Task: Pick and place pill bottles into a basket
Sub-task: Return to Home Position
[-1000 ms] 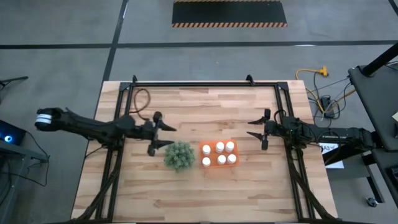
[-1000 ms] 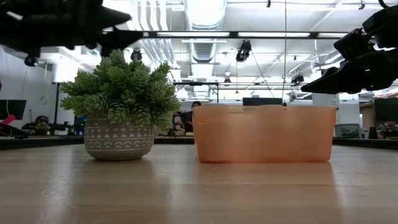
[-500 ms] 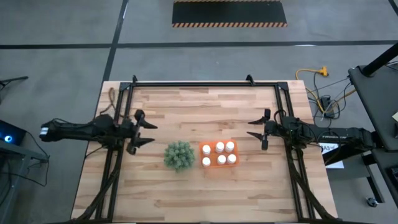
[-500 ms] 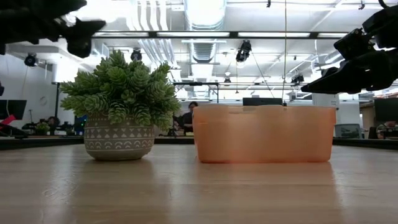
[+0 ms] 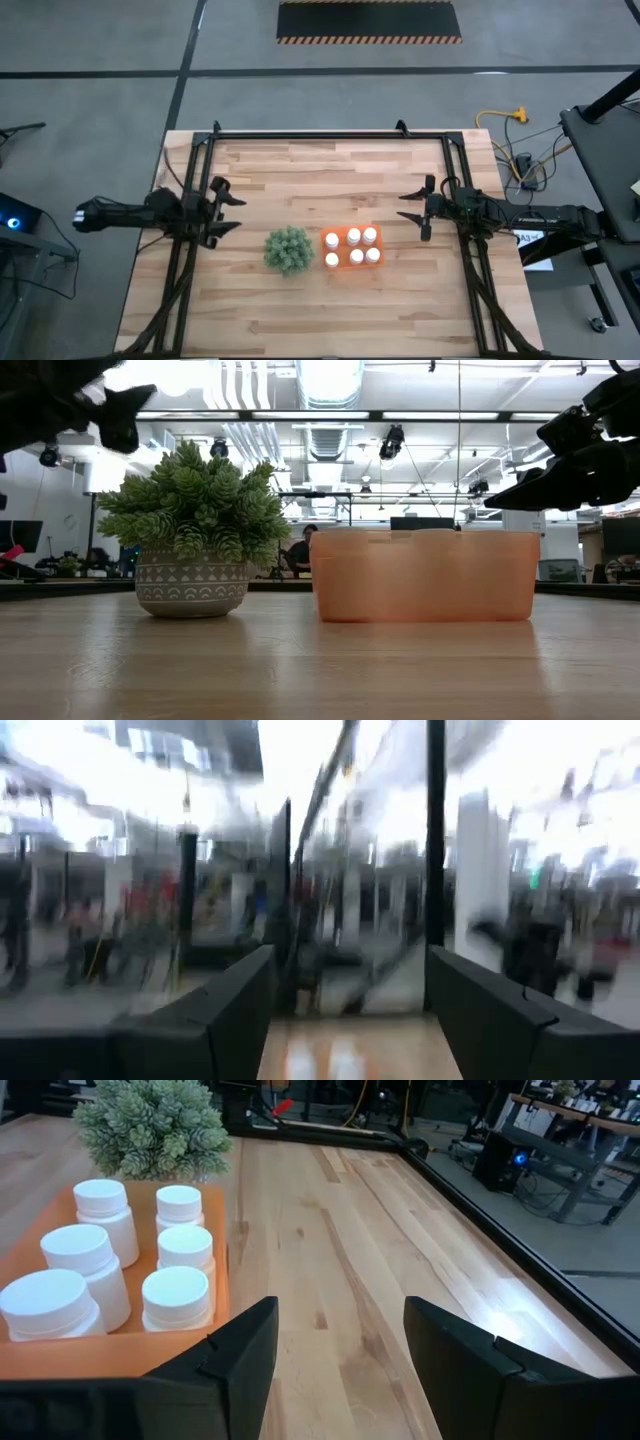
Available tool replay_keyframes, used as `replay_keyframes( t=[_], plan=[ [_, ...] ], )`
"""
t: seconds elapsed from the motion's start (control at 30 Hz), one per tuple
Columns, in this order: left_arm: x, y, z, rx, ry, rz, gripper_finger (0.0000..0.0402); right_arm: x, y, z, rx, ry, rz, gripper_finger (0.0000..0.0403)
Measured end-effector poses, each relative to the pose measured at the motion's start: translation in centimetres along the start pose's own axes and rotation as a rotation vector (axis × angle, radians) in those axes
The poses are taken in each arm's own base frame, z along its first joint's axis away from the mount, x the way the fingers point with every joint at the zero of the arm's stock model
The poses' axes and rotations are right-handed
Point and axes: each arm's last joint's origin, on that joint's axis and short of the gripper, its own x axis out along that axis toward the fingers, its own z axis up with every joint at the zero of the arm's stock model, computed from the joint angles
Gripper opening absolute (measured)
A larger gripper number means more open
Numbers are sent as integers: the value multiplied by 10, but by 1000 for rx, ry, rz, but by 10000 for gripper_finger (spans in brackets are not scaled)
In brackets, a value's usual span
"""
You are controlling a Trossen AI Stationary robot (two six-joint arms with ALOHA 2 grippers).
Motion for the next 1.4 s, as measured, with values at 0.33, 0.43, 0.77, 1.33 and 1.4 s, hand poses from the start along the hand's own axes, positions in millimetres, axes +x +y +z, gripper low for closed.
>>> replay_keyframes(
  t=[0.33,0.43,0.77,1.33,1.4],
  plan=[
    [1,1,-18,56,186,14,238,0,0,0,3,0,0,208],
    [0,2,-23,36,238,36,238,0,0,0,1,0,0,208],
    [-5,3,-42,34,436,39,238,0,0,0,2,0,0,208],
    [-4,3,-48,30,500,40,238,0,0,0,1,0,0,208],
    [-4,3,-49,30,504,40,238,0,0,0,1,0,0,208]
  ],
)
